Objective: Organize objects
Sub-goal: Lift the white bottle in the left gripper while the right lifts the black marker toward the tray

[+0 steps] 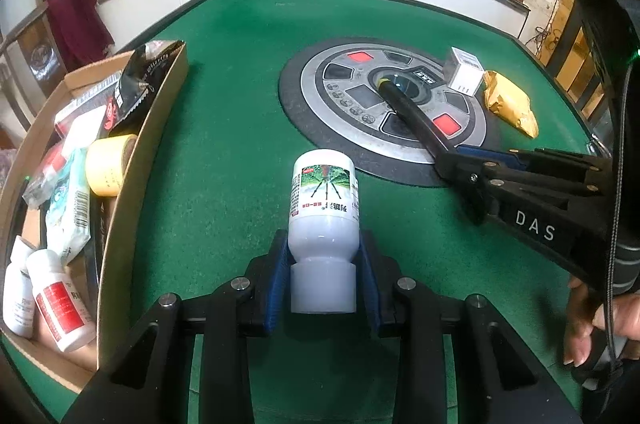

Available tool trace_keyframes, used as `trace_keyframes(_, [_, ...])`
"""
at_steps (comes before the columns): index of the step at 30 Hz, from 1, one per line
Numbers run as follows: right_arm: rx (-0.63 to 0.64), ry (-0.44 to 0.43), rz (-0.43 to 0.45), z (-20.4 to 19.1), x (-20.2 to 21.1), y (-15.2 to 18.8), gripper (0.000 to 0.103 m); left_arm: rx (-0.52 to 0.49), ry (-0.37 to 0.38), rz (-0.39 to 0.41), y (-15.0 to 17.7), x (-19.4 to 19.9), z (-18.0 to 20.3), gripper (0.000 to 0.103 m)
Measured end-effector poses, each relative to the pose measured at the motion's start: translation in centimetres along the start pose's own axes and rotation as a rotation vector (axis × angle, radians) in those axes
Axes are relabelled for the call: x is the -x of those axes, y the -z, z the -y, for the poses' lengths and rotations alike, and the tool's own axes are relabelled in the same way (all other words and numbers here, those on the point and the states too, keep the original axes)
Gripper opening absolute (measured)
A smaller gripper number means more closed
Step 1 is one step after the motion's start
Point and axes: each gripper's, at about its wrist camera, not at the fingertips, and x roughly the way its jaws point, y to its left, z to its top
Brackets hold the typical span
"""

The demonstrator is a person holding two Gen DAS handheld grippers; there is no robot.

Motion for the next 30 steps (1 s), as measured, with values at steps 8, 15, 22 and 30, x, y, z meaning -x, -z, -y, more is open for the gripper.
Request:
trace_keyframes(8, [-0.039,-0.023,-0.008,0.4,0.2,-0.1,0.012,-0.044,-0.066,0.073,0.4,1.4,1.1,0.029])
trace_keyframes(15, [-0.055,-0.047,0.028,-0.1,1.6,0.0,0.012,-0.086,-0.102,0.130,0.8,2.9,1.7,0.029])
trace_keyframes(22, [-0.030,-0.058,0.044,-1.7,2.4,0.6,0.012,-0.084,-0.104,0.142,1.0,3.5,1.2,0.029])
trace_keyframes(30, [-0.013,-0.051,-0.001,-3.0,1.5,1.7,0.012,-0.077,-0.102,0.139,1.4,3.5,0.8,0.029])
